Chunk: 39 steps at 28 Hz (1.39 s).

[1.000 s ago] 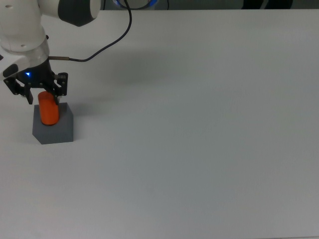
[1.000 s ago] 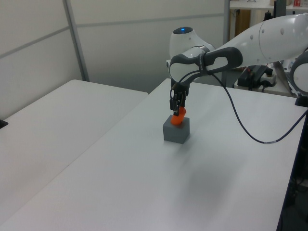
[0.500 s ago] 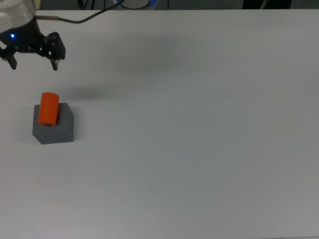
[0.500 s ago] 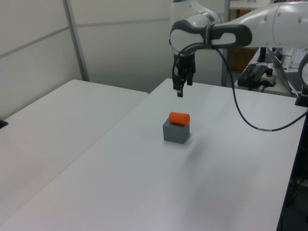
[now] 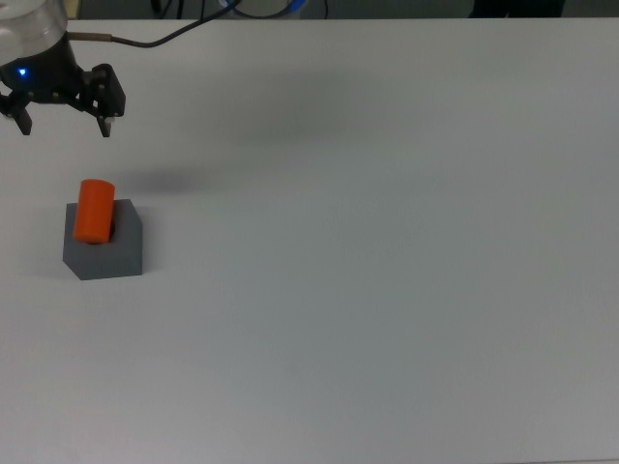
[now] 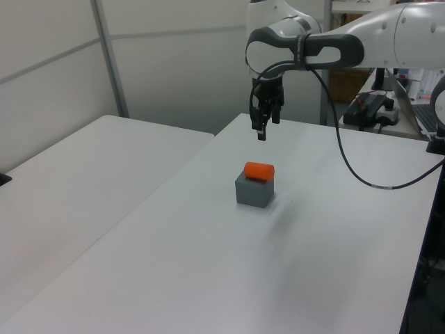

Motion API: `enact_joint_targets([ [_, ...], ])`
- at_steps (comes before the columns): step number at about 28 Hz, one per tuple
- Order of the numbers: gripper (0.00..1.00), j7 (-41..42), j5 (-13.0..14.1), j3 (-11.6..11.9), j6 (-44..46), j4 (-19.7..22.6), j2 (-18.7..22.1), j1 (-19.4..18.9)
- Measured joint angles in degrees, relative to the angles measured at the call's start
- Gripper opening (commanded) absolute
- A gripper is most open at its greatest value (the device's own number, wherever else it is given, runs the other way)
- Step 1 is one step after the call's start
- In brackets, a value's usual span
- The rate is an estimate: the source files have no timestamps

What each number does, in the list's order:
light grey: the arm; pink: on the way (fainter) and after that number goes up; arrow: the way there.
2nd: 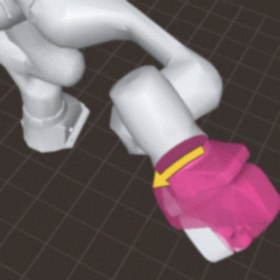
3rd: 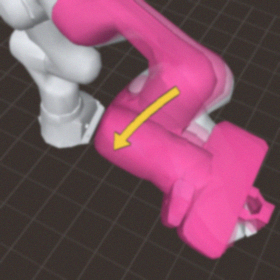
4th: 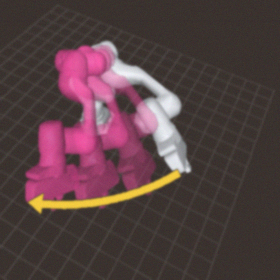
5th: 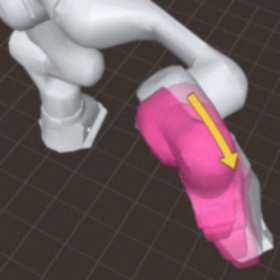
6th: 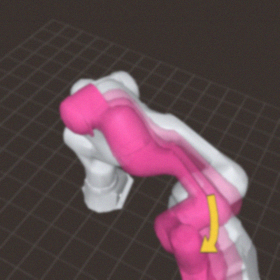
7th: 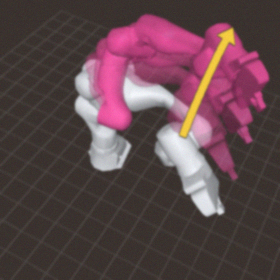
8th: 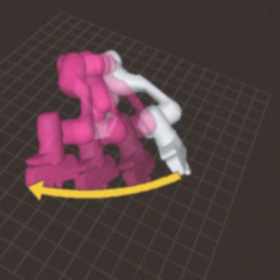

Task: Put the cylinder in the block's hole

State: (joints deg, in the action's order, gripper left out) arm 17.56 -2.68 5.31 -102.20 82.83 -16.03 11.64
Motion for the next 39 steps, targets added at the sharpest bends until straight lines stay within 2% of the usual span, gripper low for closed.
enact_joint_targets([
  [22, 1.0, 0.0, 0.0, 2.58, 0.0, -0.05, 0.41, 0.4],
  [39, 1.0, 0.12, 0.0, 2.64, 0.0, -0.05, 0.59, 1.04],
])
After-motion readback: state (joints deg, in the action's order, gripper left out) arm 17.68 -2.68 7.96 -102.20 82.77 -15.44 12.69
